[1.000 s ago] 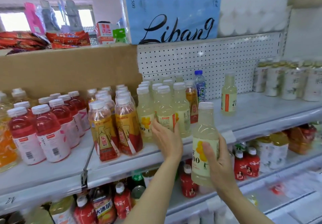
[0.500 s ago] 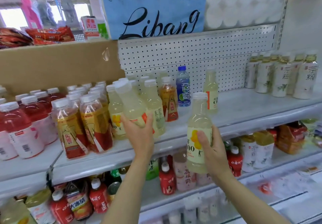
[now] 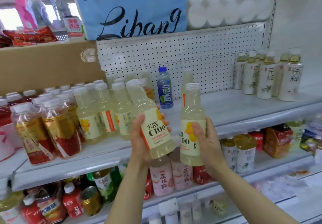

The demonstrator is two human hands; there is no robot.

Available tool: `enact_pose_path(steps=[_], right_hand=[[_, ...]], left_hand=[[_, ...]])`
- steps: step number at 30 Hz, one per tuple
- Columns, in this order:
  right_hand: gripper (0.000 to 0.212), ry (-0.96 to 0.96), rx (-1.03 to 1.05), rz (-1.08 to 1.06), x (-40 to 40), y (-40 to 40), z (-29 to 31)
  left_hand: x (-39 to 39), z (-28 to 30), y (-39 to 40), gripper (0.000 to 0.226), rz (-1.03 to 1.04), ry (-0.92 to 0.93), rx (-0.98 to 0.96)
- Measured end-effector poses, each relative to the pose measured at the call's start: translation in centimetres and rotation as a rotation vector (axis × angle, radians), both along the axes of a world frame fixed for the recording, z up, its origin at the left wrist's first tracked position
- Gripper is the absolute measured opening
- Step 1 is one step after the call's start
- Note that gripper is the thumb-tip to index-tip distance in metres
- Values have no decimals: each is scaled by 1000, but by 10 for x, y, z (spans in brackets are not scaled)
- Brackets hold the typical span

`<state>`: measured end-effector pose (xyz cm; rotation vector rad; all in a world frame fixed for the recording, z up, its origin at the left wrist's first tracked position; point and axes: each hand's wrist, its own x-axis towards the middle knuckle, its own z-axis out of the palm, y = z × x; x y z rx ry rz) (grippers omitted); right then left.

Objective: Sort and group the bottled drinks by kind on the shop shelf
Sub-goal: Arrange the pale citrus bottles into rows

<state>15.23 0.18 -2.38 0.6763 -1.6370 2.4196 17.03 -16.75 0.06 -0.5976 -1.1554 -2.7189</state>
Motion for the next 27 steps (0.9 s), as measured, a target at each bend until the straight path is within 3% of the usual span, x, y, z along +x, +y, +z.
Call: enact_pose_path(steps=[3,12,17,20,24,27], right_hand=[[34,0,-8,-43,-15,10,7],[51,20,45,-239,-53,61,15],[44,22,89,-266,-73,87,16],[46,36,76,-254,-89,100,20],[44,53,99,-184,-113,117,24],[41,77,122,-150,-134,126,24]], left_hand=[[-26,1,15,68,-55,-35,-71],[-81,3,63,92,-20,-66,-256],[-106,6,84,73,-23,-44,-238],[-119,8,95,86,37,-66,-282],[-129,18,116,63,149,-145,-299],[-143,23,131,36,387,-206,-419]])
